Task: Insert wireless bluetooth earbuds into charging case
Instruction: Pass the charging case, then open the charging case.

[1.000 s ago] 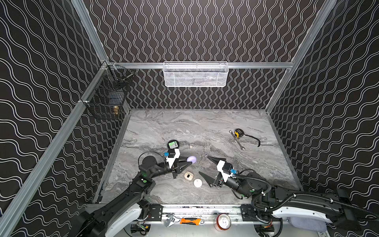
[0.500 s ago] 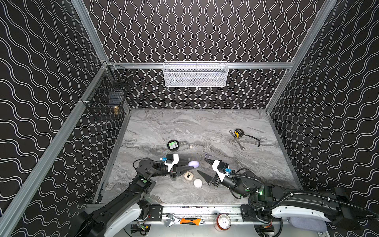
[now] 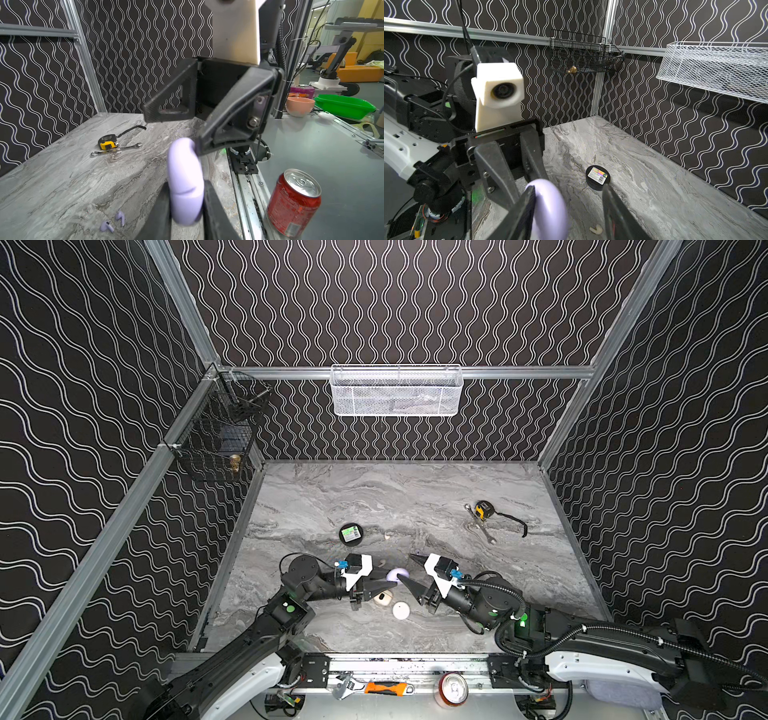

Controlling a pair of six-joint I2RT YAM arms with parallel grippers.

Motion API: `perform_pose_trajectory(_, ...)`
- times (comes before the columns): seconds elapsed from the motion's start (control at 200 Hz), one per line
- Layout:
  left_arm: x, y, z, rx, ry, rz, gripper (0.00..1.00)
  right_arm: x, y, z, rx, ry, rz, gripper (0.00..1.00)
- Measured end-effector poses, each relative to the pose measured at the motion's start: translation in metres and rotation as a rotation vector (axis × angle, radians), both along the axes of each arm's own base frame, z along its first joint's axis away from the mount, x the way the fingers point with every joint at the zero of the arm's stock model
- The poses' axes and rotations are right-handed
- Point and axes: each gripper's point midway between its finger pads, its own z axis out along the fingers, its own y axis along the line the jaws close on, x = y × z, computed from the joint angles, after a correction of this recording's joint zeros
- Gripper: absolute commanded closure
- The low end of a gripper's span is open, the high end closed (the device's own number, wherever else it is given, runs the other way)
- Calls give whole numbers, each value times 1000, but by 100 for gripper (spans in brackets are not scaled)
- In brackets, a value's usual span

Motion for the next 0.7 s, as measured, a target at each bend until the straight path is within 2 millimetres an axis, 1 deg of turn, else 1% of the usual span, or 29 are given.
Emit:
perform_pose_trajectory(0.16, -3, -3, -1, 15, -3, -15, 100, 2, 0, 1, 12, 10, 5, 46)
perform_pose_trajectory(0.25, -5, -4, -2, 21, 0, -20, 100, 8, -3, 2, 14, 13, -12, 45)
perform_pose_trajectory(0.3, -6, -4, 0, 20, -5, -22, 100, 13, -5, 2, 17, 17, -25, 42)
perform_pose_trajectory(0.385, -6, -4, 1, 22, -3, -21, 100, 15, -6, 3, 19, 18, -21, 38)
perform_pose_trajectory(0.47, -3, -3, 0, 29, 1, 0, 100, 7, -5, 7, 28, 13, 19, 34)
perform_pose_trajectory(0.546, -2, -2, 0, 32, 4, 10, 100, -2, -8, 9, 41, 5, 63, 33)
perform_pose_trajectory(0.701, -2, -1, 0, 44, 7, 18, 100, -16, -9, -1, 26, 6, 138, 32)
